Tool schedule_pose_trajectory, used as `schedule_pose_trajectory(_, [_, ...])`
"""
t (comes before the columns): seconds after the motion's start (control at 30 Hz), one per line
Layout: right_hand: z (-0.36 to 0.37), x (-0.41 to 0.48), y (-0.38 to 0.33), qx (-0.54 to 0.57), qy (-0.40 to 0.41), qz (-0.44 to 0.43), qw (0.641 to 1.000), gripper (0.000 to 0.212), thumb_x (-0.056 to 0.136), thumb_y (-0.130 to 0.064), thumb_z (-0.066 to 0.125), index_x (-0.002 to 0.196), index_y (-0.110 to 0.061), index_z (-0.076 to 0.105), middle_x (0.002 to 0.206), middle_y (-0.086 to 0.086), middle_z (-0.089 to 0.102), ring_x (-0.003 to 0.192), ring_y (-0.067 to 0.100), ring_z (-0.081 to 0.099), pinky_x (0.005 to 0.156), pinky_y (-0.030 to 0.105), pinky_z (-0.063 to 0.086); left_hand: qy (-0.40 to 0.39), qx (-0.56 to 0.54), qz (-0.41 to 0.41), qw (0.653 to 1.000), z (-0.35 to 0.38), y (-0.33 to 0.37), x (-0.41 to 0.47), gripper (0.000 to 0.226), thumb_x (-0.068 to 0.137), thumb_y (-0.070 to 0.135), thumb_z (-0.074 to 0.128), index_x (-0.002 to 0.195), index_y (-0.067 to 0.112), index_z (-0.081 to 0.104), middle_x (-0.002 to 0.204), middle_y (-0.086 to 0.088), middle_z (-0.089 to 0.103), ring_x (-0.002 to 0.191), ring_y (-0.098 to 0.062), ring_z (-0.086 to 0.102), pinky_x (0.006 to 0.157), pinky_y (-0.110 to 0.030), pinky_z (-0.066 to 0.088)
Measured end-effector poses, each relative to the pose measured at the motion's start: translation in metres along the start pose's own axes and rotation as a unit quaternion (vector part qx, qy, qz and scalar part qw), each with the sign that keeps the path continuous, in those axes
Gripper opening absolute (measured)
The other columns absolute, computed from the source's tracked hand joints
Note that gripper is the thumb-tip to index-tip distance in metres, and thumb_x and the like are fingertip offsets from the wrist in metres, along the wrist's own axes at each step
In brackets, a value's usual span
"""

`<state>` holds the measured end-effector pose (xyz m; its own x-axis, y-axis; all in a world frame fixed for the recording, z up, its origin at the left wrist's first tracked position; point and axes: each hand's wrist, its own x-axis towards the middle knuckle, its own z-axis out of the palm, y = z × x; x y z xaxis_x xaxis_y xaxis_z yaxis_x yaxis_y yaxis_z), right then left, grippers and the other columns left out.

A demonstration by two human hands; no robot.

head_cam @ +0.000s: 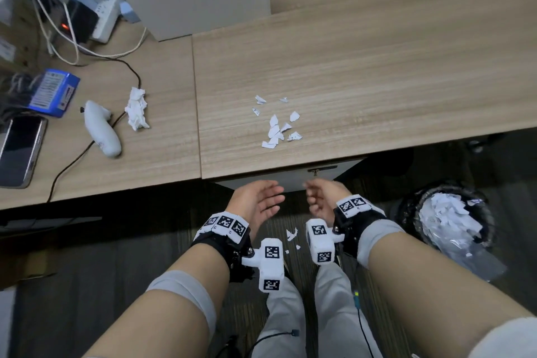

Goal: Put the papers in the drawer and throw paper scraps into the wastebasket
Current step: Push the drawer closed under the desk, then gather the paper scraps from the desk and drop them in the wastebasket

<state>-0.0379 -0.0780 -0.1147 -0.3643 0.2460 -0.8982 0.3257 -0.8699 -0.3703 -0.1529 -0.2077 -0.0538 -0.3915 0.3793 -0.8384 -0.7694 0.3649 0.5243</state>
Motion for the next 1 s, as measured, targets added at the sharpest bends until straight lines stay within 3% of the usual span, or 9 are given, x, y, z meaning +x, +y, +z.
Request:
schedule_pose_trajectory(0.17, [-0.002,-0.020,0.010,-0.108,-0.068,-0.073,0.989,0.008,0.086,-0.014,0.068,0.086,-0.006,0.069,0.061,0.002,0.057,0.049,0.011,0.048,0.045,0.020,0.036,-0.023,0.048,0.023,0.998,0.013,0.001,0.005,0.013,0.092,0.009,0.065,0.103,0.003,0.062,0.087,-0.012,0.069,0.071,-0.019,0.066,0.063,-0.026,0.055])
schedule_pose_trajectory(0.27, [0.003,-0.026,-0.005,-0.184,-0.022,-0.165,0.969,0.014,0.082,-0.009,0.072,0.094,-0.004,0.068,0.067,0.006,0.058,0.054,0.015,0.052,0.051,0.026,0.044,0.044,0.152,0.090,0.983,0.013,0.007,0.016,0.030,0.084,0.002,0.072,0.109,0.006,0.056,0.095,-0.016,0.067,0.076,-0.022,0.068,0.073,-0.031,0.059])
schedule_pose_trajectory(0.33, [0.009,-0.028,-0.016,-0.288,0.061,-0.236,0.926,0.029,0.077,-0.012,0.075,0.104,-0.011,0.064,0.074,0.003,0.059,0.061,0.019,0.057,0.056,0.027,0.049,0.094,0.273,0.133,0.948,0.006,0.011,0.022,0.054,0.077,0.008,0.079,0.122,0.013,0.050,0.100,-0.014,0.067,0.082,-0.024,0.069,0.083,-0.036,0.058])
schedule_pose_trajectory(0.4, [0.014,-0.030,-0.024,-0.403,0.123,-0.272,0.865,0.050,0.072,-0.017,0.076,0.117,-0.021,0.055,0.094,0.001,0.056,0.073,0.017,0.058,0.057,0.020,0.046,0.121,0.375,0.152,0.906,0.000,0.015,0.025,0.081,0.070,0.015,0.084,0.137,0.023,0.039,0.114,-0.012,0.062,0.096,-0.025,0.067,0.090,-0.036,0.055])
schedule_pose_trajectory(0.5, [0.021,-0.037,-0.025,-0.544,0.116,-0.267,0.787,0.082,0.072,-0.020,0.076,0.142,-0.027,0.033,0.128,0.007,0.037,0.086,0.020,0.056,0.070,0.023,0.046,0.122,0.467,0.158,0.862,-0.003,0.015,0.022,0.113,0.064,0.018,0.088,0.151,0.033,0.018,0.135,-0.009,0.044,0.115,-0.024,0.056,0.096,-0.029,0.045])
schedule_pose_trajectory(0.63, [0.031,-0.043,-0.011,-0.615,0.111,-0.293,0.723,0.096,0.073,-0.019,0.076,0.151,-0.025,0.019,0.134,0.007,0.025,0.086,0.025,0.059,0.079,0.029,0.052,0.101,0.529,0.178,0.823,-0.005,0.015,0.012,0.125,0.068,0.019,0.087,0.156,0.033,0.001,0.142,-0.009,0.028,0.118,-0.023,0.054,0.094,-0.025,0.039])
schedule_pose_trajectory(0.8, [0.024,-0.055,0.005,-0.606,0.147,-0.337,0.706,0.093,0.075,-0.026,0.077,0.150,-0.023,0.023,0.134,0.007,0.031,0.093,0.024,0.060,0.088,0.031,0.052,0.048,0.575,0.241,0.781,-0.003,0.017,0.000,0.122,0.069,0.019,0.087,0.156,0.034,0.003,0.133,-0.008,0.031,0.093,-0.018,0.051,0.088,-0.021,0.037])
schedule_pose_trajectory(1.0, [0.009,-0.068,0.024,-0.559,0.196,-0.346,0.728,0.069,0.078,-0.024,0.074,0.139,-0.027,0.043,0.123,0.003,0.041,0.086,0.023,0.063,0.083,0.035,0.055,-0.021,0.621,0.293,0.727,0.003,0.011,-0.001,0.101,0.069,0.019,0.086,0.152,0.032,0.029,0.126,-0.003,0.033,0.090,-0.016,0.056,0.085,-0.016,0.041])
